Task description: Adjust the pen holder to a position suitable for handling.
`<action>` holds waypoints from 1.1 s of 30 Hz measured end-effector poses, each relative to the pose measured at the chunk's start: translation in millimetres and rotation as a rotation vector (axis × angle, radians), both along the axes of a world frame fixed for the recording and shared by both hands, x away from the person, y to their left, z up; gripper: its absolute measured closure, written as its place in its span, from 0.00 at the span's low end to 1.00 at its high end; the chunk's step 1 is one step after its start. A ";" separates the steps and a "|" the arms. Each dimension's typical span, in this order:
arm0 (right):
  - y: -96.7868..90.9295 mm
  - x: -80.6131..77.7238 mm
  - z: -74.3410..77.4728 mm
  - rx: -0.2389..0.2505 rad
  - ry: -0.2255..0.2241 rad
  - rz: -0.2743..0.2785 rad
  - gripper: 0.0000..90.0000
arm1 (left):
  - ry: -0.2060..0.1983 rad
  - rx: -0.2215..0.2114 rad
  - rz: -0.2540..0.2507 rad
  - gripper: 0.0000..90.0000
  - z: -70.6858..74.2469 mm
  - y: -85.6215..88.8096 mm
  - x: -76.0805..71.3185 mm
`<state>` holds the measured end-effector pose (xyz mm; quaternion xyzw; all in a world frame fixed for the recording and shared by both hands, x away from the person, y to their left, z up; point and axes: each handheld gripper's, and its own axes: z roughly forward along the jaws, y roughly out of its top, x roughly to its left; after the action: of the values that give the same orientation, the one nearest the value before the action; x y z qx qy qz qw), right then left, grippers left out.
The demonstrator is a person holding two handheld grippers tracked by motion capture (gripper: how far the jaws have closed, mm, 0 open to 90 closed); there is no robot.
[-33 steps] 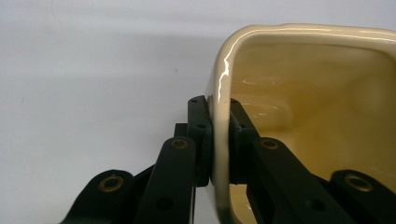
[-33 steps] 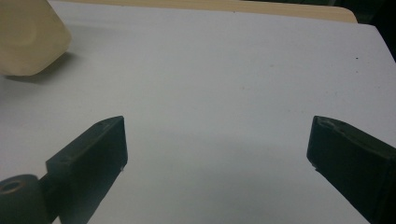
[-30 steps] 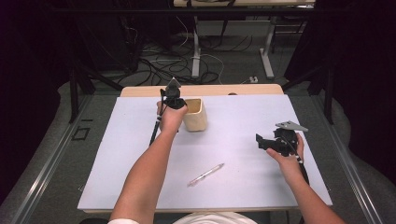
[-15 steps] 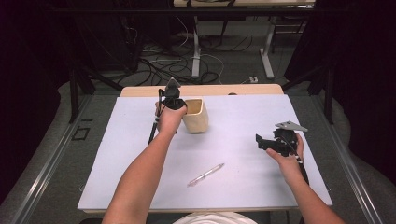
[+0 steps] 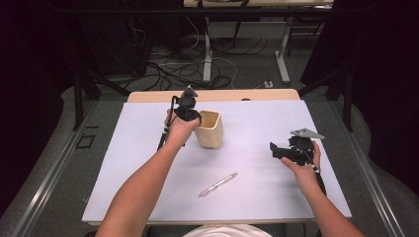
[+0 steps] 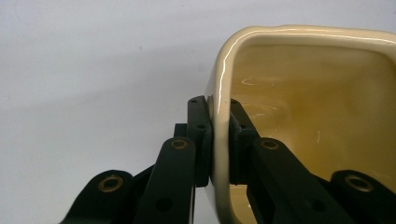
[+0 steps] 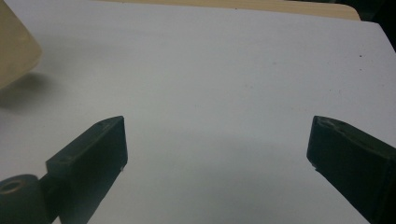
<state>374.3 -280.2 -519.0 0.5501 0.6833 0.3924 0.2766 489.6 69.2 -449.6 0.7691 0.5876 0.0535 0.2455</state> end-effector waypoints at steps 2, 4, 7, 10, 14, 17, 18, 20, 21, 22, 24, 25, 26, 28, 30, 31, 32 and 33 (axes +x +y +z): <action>-0.6 0.1 0.1 0.000 -0.003 0.001 0.05 | 0.008 -0.002 -0.004 0.93 -1.5 -1.6 -2.0; -0.8 0.0 0.3 -0.001 -0.002 0.000 0.05 | 0.013 0.000 -0.010 0.93 -2.8 -2.2 -4.3; -1.1 0.0 0.4 0.004 -0.003 -0.001 0.05 | 0.017 0.010 -0.017 0.93 -4.2 -2.6 -8.6; -1.3 -0.1 0.5 0.003 -0.003 0.000 0.05 | 0.022 0.015 0.000 0.93 -6.2 -3.6 -15.9; -0.9 -0.8 1.0 0.001 -0.001 -0.008 0.05 | 0.030 0.010 0.027 0.93 -6.7 -3.4 -21.8; -0.8 -0.8 1.0 0.008 -0.002 -0.008 0.05 | 0.036 0.013 0.038 0.93 -5.3 -3.4 -26.9; -0.8 -0.8 1.0 0.008 -0.002 -0.008 0.05 | 0.036 0.010 0.042 0.93 -5.2 -3.9 -28.1; -1.2 -0.5 0.7 0.001 -0.001 -0.006 0.05 | 0.035 0.008 0.040 0.93 -6.0 -5.4 -30.2; -0.9 -0.6 0.8 -0.001 0.001 -0.005 0.05 | 0.047 0.006 0.038 0.93 -7.7 -6.2 -31.8; -0.9 -0.5 0.8 -0.002 -0.003 -0.003 0.05 | 0.047 0.006 0.038 0.93 -7.7 -6.2 -31.8; -0.9 -0.4 0.8 0.000 -0.004 -0.001 0.05 | 0.060 0.010 0.037 0.93 -9.5 -7.0 -32.9; -1.0 -0.4 0.9 0.000 -0.005 -0.002 0.05 | 0.061 0.015 0.038 0.93 -10.4 -8.0 -33.5; -0.9 -0.9 1.2 0.000 0.001 -0.009 0.05 | 0.061 0.019 0.045 0.92 -11.4 -9.2 -34.1; -1.1 -0.7 0.8 0.005 0.001 -0.009 0.05 | 0.065 0.030 0.054 0.92 -13.4 -10.9 -34.9; -1.1 -0.6 0.8 0.006 0.000 -0.010 0.05 | 0.076 0.033 0.065 0.92 -15.9 -11.4 -35.0; -1.1 -0.6 0.8 0.006 0.000 -0.010 0.05 | 0.078 0.034 0.067 0.92 -15.6 -11.0 -35.4; -1.2 -0.6 0.8 0.006 0.000 -0.010 0.05 | 0.081 0.034 0.074 0.92 -15.6 -11.3 -35.6; -1.2 -0.6 0.8 0.006 -0.001 -0.009 0.05 | 0.087 0.033 0.078 0.92 -15.5 -11.5 -35.8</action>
<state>373.8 -281.4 -518.3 0.5537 0.6797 0.3932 0.2770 453.8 57.7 -465.1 0.7512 0.6263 0.0395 0.2049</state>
